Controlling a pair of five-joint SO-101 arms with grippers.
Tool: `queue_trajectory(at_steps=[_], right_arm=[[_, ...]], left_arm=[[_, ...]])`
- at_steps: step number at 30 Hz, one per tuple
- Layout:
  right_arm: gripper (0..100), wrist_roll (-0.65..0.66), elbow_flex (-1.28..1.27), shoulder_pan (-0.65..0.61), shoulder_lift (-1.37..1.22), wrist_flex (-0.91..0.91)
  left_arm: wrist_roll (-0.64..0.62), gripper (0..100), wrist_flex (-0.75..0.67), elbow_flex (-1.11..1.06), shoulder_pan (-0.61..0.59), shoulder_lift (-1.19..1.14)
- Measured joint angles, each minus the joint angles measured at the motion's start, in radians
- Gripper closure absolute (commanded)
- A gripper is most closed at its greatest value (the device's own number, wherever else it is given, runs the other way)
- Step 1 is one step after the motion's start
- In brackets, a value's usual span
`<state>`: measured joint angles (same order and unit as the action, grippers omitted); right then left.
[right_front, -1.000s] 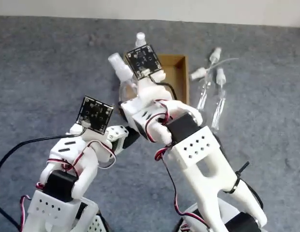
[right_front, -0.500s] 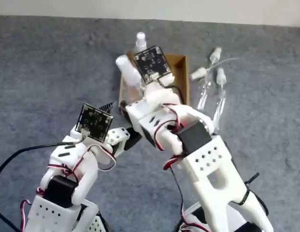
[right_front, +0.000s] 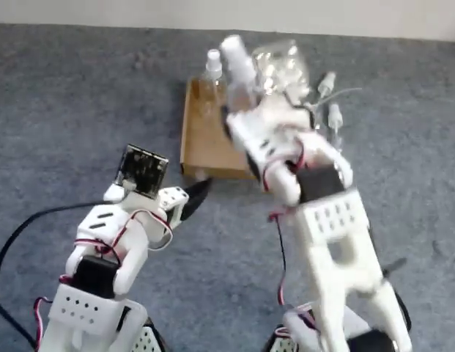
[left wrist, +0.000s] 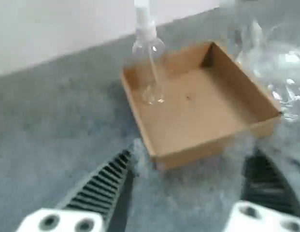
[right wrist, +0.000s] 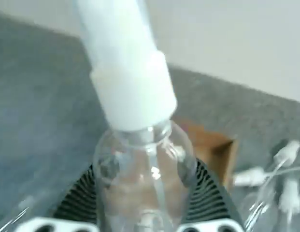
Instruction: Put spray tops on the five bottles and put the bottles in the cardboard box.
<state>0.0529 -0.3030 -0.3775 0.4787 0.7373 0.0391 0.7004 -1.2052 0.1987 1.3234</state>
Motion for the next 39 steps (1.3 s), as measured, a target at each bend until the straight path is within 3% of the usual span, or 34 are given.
queue_trajectory(at_steps=[6,10,20,27,39], right_arm=[[99.5,0.003,0.000,0.061,-0.327,-0.416],[99.5,0.005,0.000,0.094,-0.493,-0.631],[99.5,0.005,0.000,0.123,-0.770,-0.939],[99.5,0.005,0.037,0.123,-0.916,-1.079],[96.7,0.005,0.173,0.123,-1.054,-1.082]], left_arm=[[0.000,91,0.000,-0.025,-0.017,0.000],[0.000,91,0.000,-0.028,-0.021,0.000],[0.000,91,-0.014,-0.060,-0.046,0.000],[0.000,92,-0.014,-0.060,-0.046,0.000],[0.000,92,-0.014,-0.060,-0.046,0.000]])
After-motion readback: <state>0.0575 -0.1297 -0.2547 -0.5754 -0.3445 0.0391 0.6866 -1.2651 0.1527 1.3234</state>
